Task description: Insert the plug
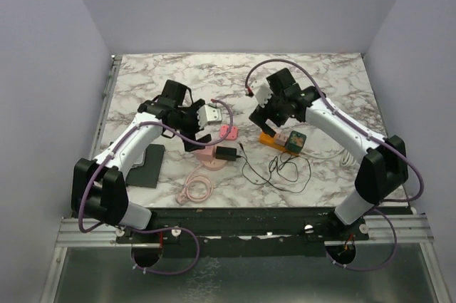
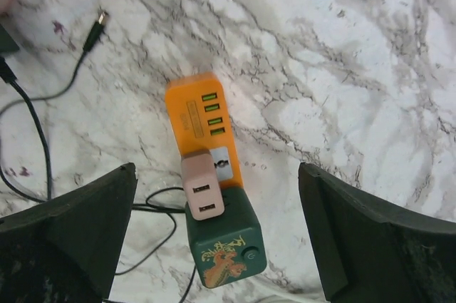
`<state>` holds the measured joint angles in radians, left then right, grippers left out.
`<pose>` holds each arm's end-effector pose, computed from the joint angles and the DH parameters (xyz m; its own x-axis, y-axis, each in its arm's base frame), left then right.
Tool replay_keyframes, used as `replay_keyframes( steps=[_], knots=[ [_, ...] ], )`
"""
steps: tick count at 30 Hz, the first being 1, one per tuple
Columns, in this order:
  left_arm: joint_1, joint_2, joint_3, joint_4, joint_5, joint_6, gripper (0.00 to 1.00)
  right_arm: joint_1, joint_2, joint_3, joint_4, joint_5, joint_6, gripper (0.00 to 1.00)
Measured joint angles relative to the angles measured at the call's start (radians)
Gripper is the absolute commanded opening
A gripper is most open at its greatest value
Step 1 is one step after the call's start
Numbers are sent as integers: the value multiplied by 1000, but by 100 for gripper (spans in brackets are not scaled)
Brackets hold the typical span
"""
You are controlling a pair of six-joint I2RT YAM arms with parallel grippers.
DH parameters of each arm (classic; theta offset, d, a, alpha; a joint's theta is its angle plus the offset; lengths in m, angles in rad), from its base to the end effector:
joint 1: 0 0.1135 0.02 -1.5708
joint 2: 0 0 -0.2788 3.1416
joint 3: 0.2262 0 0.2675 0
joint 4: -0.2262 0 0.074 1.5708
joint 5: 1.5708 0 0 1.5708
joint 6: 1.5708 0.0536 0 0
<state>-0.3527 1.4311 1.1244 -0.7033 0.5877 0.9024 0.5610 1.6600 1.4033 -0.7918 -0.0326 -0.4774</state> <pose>0.2815 -0.1353 0.2676 -0.0497 0.7143 -0.6981 0.9734 0.1913 0.1264 0.3173 0.2014 0.2725 -0.4011 -0.7944 -0.4561 -0.8217 0.5321 -0.2041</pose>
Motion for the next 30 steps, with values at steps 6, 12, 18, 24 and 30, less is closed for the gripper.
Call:
replay_keyframes(
  steps=[6,12,18,24,30],
  knots=[
    [11,21,-8,-112,0,155,99,48,-142,-155,176,-25,143,87],
    [11,56,-18,-161,25,251,99,117,-201,-310,261,-99,253,41],
    [11,105,-23,-202,42,307,87,117,-136,-325,345,-119,359,26],
    [13,114,-39,-211,59,307,71,116,-4,-338,418,-110,438,26],
    [0,94,-105,-137,60,167,59,101,-5,-437,473,-37,512,26]
  ],
)
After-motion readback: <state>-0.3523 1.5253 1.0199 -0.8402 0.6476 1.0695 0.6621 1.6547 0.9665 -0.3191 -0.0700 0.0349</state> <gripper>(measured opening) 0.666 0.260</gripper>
